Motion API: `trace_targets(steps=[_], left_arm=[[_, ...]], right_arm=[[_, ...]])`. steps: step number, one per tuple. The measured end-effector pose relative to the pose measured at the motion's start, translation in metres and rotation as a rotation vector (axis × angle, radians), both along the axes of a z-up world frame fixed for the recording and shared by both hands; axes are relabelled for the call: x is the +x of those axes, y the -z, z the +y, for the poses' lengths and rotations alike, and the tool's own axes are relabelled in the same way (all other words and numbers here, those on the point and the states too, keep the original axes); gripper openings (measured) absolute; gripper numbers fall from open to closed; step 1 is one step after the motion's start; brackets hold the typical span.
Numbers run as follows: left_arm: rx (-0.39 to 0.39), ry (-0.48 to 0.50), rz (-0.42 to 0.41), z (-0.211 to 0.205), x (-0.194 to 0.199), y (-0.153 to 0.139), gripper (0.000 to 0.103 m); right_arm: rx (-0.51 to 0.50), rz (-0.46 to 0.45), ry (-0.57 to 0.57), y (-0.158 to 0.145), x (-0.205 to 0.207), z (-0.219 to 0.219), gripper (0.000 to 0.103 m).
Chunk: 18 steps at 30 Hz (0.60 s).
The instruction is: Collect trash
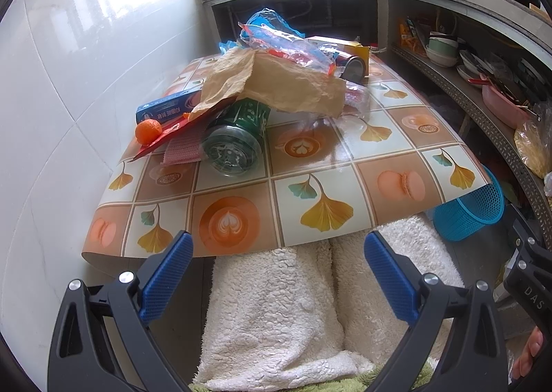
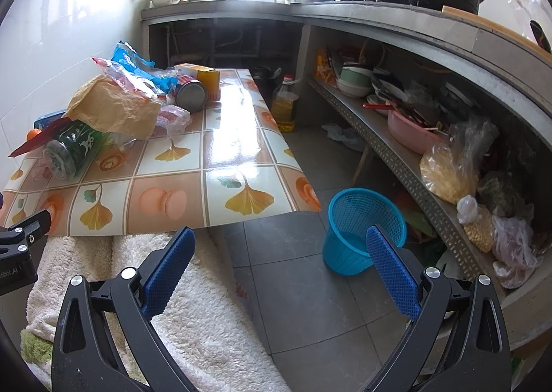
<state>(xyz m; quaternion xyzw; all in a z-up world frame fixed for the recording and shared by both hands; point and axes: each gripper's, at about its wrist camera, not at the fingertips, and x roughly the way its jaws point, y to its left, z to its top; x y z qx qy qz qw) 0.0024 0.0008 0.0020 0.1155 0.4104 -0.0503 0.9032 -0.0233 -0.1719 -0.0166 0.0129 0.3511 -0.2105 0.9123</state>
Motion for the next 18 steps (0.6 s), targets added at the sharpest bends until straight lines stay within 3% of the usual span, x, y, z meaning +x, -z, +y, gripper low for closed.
trace_targets(steps=[18], left_arm=[[-0.002, 0.0, 0.001, 0.0002, 0.0001, 0.0002, 0.097]], right_arm=[[-0.001, -0.001, 0.0, 0.0017, -0.0001, -0.0007, 0.095]])
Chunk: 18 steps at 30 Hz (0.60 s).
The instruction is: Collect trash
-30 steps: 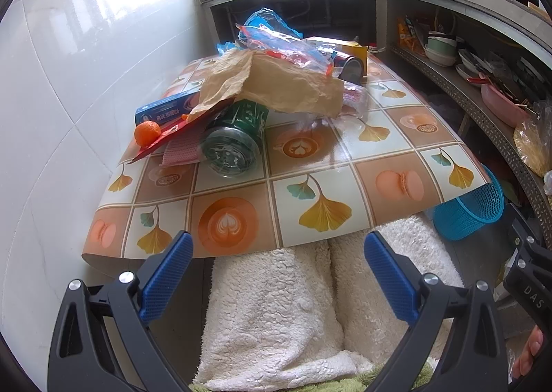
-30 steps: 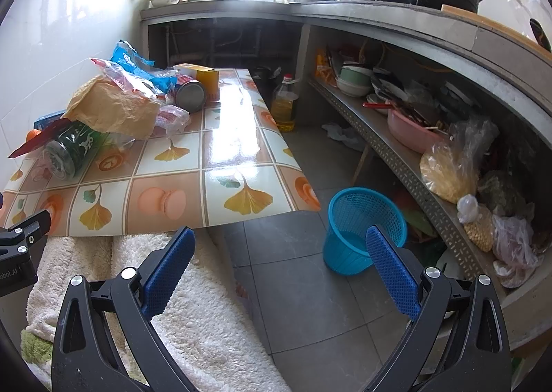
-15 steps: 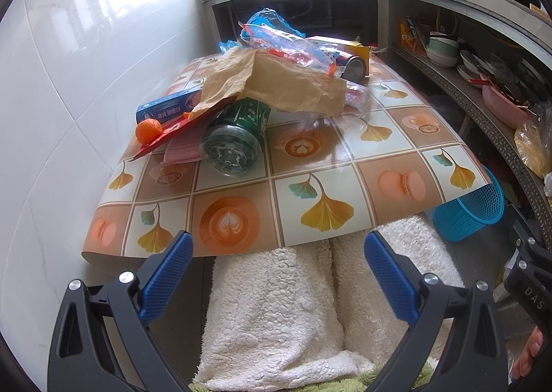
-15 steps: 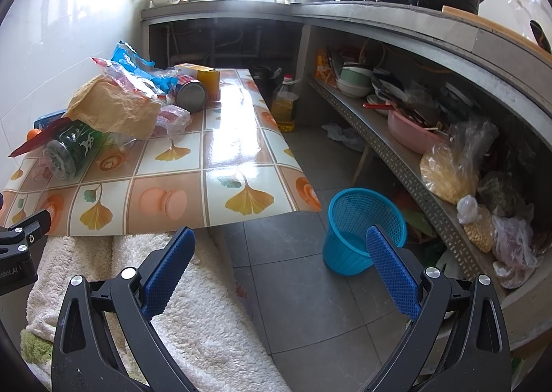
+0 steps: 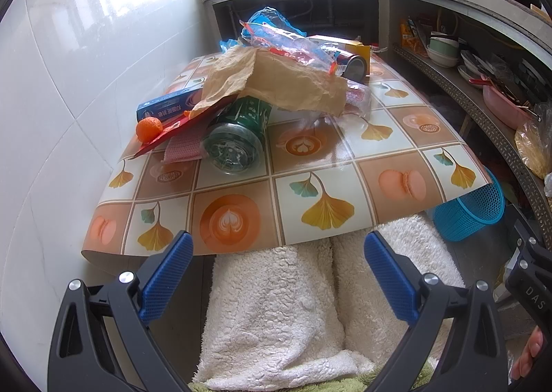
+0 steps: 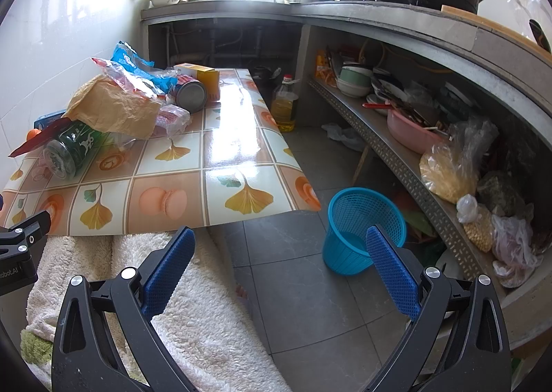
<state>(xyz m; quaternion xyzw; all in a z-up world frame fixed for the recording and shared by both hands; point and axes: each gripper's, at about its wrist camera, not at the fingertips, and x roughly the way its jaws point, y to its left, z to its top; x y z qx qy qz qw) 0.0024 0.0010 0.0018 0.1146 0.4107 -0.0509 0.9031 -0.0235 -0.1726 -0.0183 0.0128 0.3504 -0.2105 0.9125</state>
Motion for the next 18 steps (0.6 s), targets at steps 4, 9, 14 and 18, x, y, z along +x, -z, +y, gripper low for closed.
trace_targets(steps=[4, 9, 14, 18], left_arm=[[0.0, 0.0, 0.0, 0.0001, 0.0004, -0.0002, 0.097], [-0.001, 0.0, 0.0, 0.0001, 0.0001, 0.0, 0.097], [-0.001, 0.0, 0.001, 0.0001, 0.0, 0.0001, 0.097], [-0.001, 0.002, 0.003, 0.0002, 0.0006, -0.0008, 0.097]], right_arm=[[-0.001, 0.0, 0.0, 0.0003, -0.0001, -0.0005, 0.095], [-0.001, 0.0, 0.0, -0.0006, -0.0004, -0.0009, 0.095], [0.002, 0.003, -0.001, -0.0041, 0.0045, 0.0007, 0.095], [0.009, 0.012, 0.001, -0.0031, 0.0058, 0.0003, 0.095]])
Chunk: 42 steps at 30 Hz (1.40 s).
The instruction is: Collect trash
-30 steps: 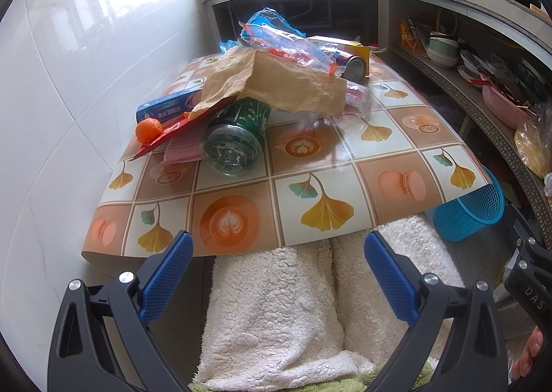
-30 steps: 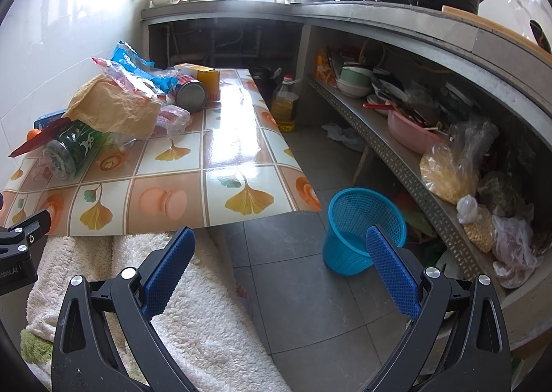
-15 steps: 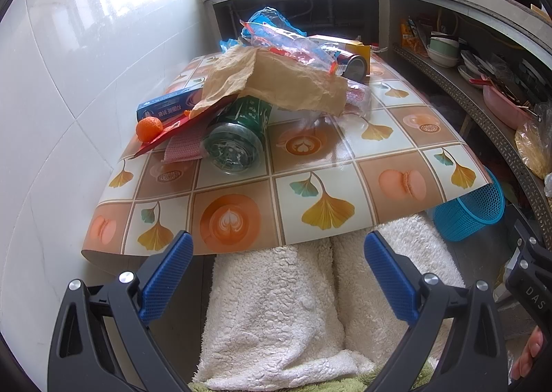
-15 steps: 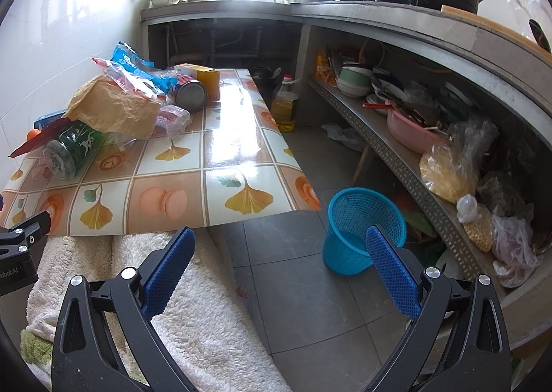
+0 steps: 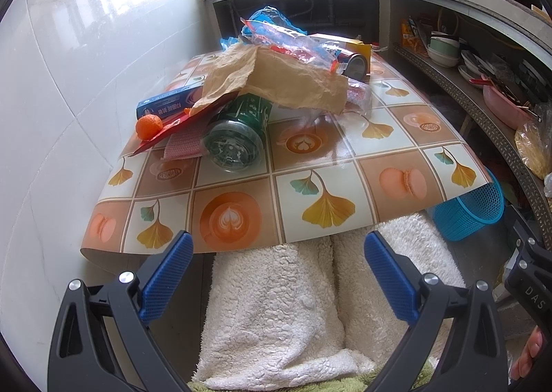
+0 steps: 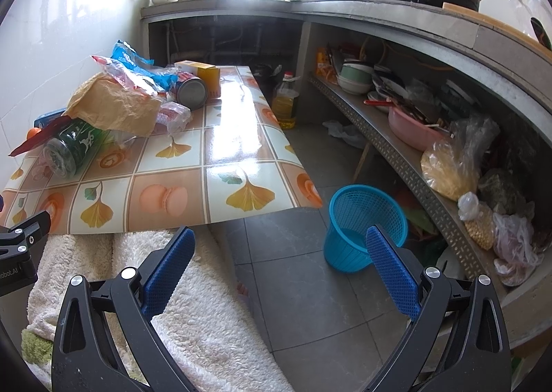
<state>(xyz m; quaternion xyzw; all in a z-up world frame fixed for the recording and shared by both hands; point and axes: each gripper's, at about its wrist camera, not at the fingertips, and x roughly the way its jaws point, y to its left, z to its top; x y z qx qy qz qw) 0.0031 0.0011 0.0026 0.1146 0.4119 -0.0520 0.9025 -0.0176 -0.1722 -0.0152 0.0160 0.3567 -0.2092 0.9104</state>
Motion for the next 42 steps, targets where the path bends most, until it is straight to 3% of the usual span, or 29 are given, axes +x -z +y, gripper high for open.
trace_targets(steps=[20, 33, 42], left_arm=[[0.013, -0.004, 0.01, -0.001, 0.002, 0.005, 0.097], [0.024, -0.013, 0.033, -0.003, 0.028, 0.007, 0.097], [0.04, -0.055, -0.013, 0.011, 0.068, 0.002, 0.097]], right_arm=[[0.006, 0.06, 0.016, 0.015, 0.002, -0.01, 0.095], [-0.007, 0.111, 0.0, 0.024, 0.024, -0.014, 0.095], [0.014, -0.003, -0.049, 0.006, 0.064, -0.021, 0.095]])
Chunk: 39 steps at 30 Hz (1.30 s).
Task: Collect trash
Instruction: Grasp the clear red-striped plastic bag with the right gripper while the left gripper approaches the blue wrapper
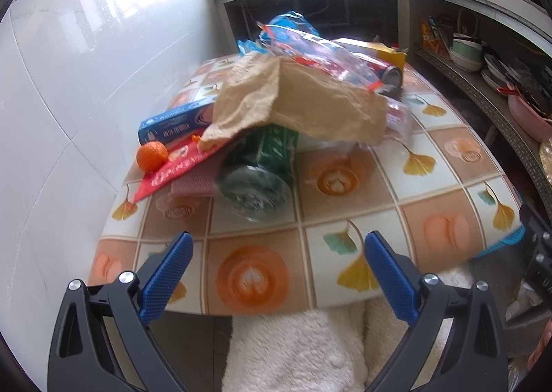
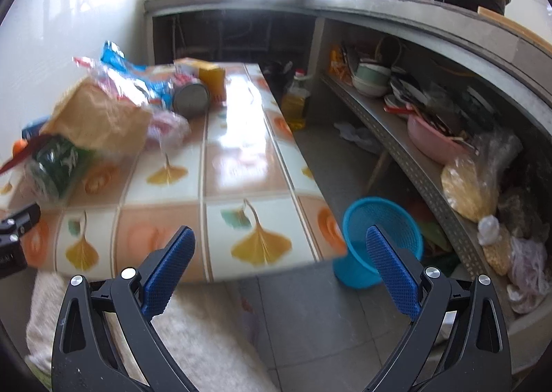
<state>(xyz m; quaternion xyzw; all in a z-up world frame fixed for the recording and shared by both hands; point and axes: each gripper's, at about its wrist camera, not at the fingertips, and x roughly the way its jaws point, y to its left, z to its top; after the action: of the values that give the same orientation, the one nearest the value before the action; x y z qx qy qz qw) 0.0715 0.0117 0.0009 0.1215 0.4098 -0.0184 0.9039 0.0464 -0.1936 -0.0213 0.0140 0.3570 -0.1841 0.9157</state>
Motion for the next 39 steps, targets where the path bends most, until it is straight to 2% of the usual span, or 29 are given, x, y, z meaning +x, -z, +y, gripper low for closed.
trace_targets(steps=[6, 12, 15, 17, 24, 28, 32, 33, 35, 39], left_arm=[[-0.039, -0.025, -0.016, 0.025, 0.029, -0.009, 0.097], [-0.158, 0.008, -0.035, 0.059, 0.047, -0.017, 0.097], [-0.242, 0.055, -0.095, 0.073, 0.046, -0.023, 0.097], [-0.286, 0.089, -0.107, 0.078, 0.047, -0.025, 0.097], [-0.4, 0.144, -0.059, 0.078, 0.063, -0.025, 0.097], [-0.426, 0.154, -0.075, 0.075, 0.065, -0.026, 0.097], [-0.449, 0.169, -0.1, 0.076, 0.066, -0.025, 0.097], [-0.448, 0.172, -0.104, 0.077, 0.068, -0.025, 0.097], [-0.458, 0.177, -0.115, 0.083, 0.07, -0.026, 0.097], [-0.496, 0.154, -0.152, 0.1, 0.074, -0.03, 0.097]], right_arm=[[0.062, -0.063, -0.125, -0.01, 0.037, 0.004, 0.095], [0.15, -0.146, -0.243, -0.014, 0.06, 0.006, 0.095], [0.147, -0.18, -0.27, -0.02, 0.068, 0.011, 0.095], [0.137, -0.201, -0.292, -0.024, 0.073, 0.014, 0.095], [0.126, -0.244, -0.45, -0.044, 0.103, 0.035, 0.095], [0.088, -0.226, -0.56, -0.051, 0.131, 0.058, 0.081], [-0.005, -0.189, -0.67, -0.048, 0.157, 0.089, 0.067], [-0.026, -0.183, -0.686, -0.047, 0.162, 0.095, 0.066], [-0.066, -0.155, -0.713, -0.042, 0.173, 0.105, 0.056], [-0.151, -0.103, -0.735, -0.032, 0.189, 0.118, 0.041]])
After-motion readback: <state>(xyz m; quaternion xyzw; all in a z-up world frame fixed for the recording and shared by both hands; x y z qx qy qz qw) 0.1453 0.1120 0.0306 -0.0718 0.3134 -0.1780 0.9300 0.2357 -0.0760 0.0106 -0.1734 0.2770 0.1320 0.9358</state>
